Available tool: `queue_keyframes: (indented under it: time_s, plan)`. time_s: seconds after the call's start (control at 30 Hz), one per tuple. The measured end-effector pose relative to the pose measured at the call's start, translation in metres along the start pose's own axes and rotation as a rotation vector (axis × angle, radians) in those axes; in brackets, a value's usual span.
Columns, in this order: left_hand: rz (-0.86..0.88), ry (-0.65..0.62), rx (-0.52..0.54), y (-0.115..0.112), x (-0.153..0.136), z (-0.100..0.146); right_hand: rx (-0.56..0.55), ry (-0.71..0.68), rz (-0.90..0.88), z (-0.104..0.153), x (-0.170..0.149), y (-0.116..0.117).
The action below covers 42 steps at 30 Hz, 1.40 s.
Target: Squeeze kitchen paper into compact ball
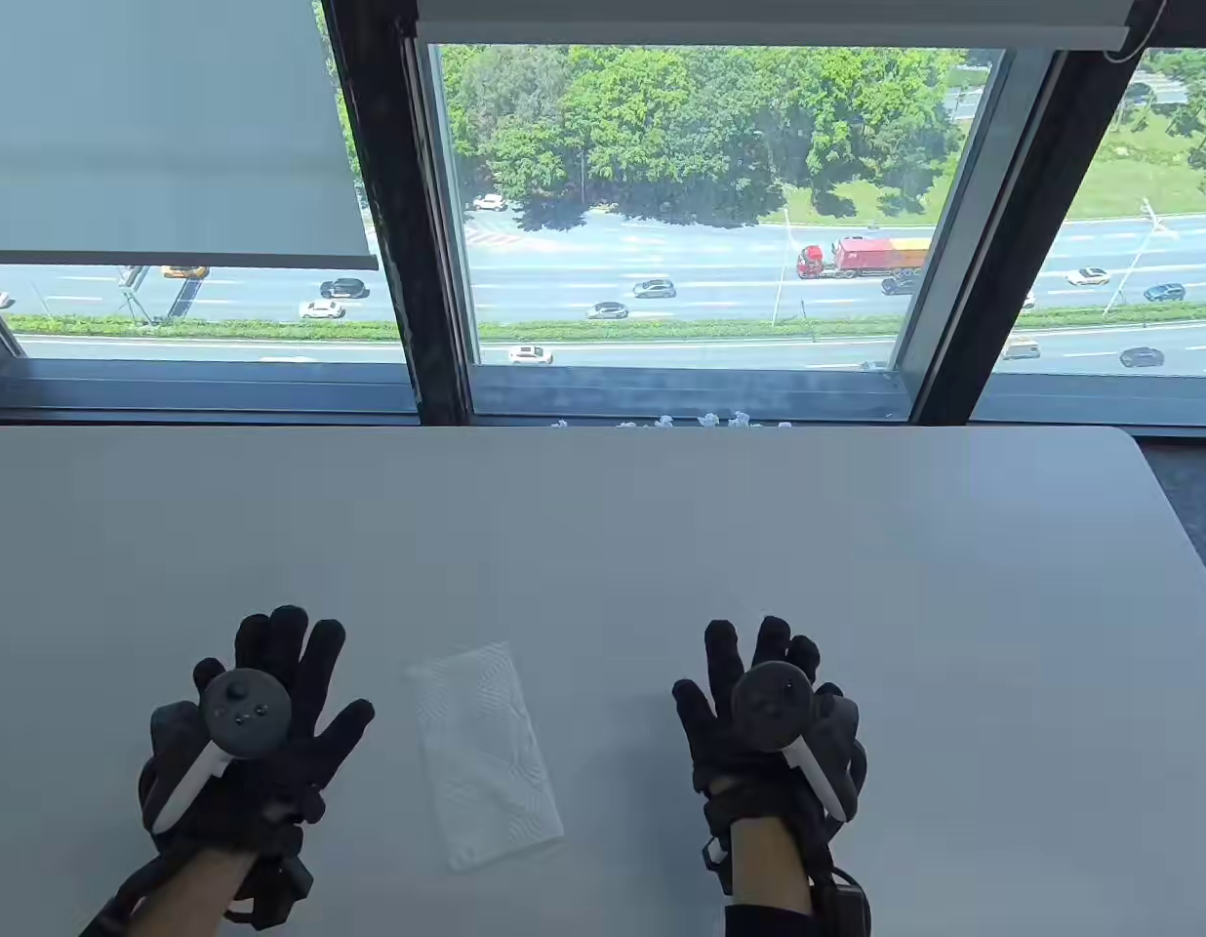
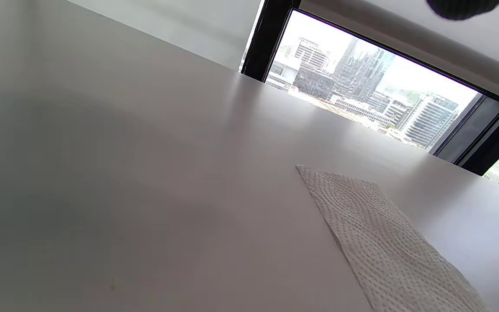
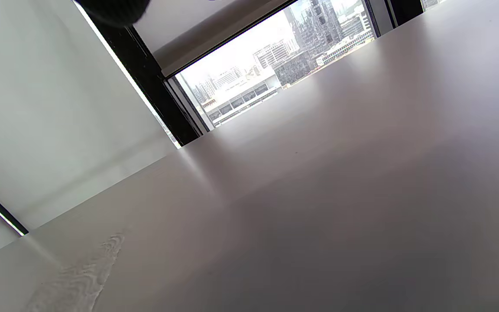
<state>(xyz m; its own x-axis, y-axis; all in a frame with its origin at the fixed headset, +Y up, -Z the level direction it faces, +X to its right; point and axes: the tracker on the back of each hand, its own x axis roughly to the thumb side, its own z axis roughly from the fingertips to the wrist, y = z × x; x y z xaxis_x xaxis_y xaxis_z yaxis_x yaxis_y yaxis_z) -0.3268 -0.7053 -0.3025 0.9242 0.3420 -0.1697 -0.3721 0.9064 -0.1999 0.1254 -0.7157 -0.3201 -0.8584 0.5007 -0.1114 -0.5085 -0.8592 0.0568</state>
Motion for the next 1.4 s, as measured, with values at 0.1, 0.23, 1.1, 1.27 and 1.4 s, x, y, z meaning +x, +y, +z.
queue_keyframes:
  time_s: [0.1,0.23,1.1,1.27,1.4]
  plan:
    - [0.000,-0.002,0.004,0.000,0.000,0.000,0.002,-0.007,0.000,0.000,0.002,0.001]
    - [0.008,-0.013,0.011,0.001,0.001,0.000,-0.001,-0.025,0.001,0.001,0.005,0.000]
    - [-0.393,-0.113,-0.528,-0.122,0.038,-0.005,0.037,-0.090,0.024,0.003,0.019,0.009]
    - [-0.357,-0.100,-0.513,-0.118,0.038,-0.007,0.038,-0.107,0.033,0.003,0.023,0.010]
    - [-0.383,-0.091,-0.393,-0.104,0.045,-0.008,0.055,-0.109,0.039,0.002,0.024,0.013]
